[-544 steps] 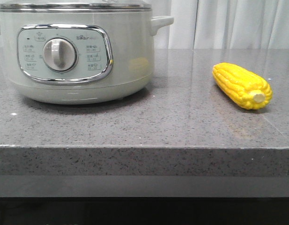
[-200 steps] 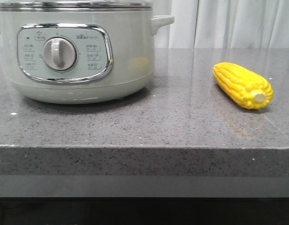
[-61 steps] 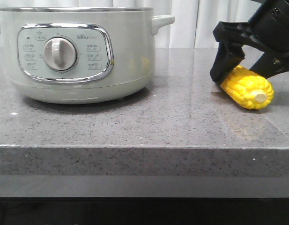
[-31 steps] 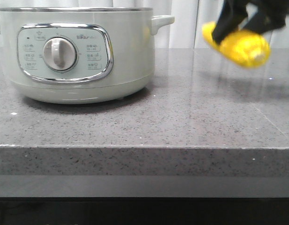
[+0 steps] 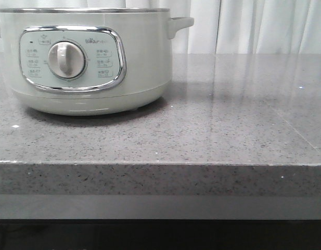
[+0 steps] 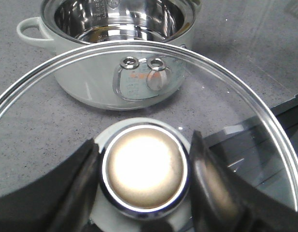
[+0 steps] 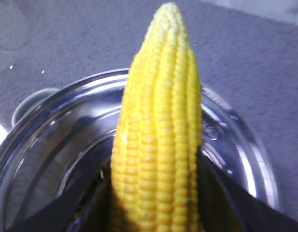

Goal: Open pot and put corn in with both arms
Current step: 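Carry the corn over the open pot with the right gripper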

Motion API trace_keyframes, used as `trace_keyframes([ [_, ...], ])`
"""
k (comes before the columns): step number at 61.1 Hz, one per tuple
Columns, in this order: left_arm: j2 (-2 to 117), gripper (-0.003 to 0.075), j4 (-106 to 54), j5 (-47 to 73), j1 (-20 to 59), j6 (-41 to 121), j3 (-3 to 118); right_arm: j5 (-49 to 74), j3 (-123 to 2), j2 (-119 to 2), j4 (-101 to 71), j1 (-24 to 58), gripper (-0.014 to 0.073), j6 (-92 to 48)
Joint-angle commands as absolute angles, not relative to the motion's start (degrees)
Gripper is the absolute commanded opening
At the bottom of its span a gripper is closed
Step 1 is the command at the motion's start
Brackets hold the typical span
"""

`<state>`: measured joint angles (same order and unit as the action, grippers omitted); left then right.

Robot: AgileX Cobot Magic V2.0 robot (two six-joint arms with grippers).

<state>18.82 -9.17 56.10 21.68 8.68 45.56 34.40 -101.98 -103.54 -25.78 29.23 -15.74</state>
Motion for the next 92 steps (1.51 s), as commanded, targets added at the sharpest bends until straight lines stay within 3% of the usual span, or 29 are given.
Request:
trace_keyframes([
  [1,19.2,0.0231,-10.8,48.5,22.1,8.4,47.5,32.6,-105.7,-103.9,-26.8,30.6,0.0338,-16.4],
  [20,19.2,0.0231,-10.8,48.5,22.1,8.4,47.5,35.2,-106.1,-105.7,-26.8,31.2,0.0596,-16.4],
  [30,19.2,0.0231,-10.8,48.5,22.1,8.4,47.5,36.9,-108.0,-105.7,-26.8,31.1,0.0594,-16.4],
  [35,19.2,0.0231,-10.8,48.5,22.1,8.4,47.5,38.0,-109.3,-105.2,-26.8,30.9,0.0545,-16.4],
  [50,19.2,0.0231,-10.8,48.3,22.1,8.4,47.5,41.0,-110.3,-101.3,-26.8,27.9,0.0125,-16.4],
  [59,19.2,0.0231,-10.8,48.3,22.1,8.4,47.5,43.5,-110.2,-98.6,-26.1,24.8,-0.0071,-16.4],
  [76,19.2,0.0231,-10.8,48.3,22.1,8.4,47.5,42.4,-103.8,-88.3,-21.3,17.1,-0.0068,-16.4],
  [92,19.2,0.0231,-10.8,48.3,22.1,8.4,47.5,32.6,-81.6,-71.9,-16.3,9.1,-0.0068,-16.4],
])
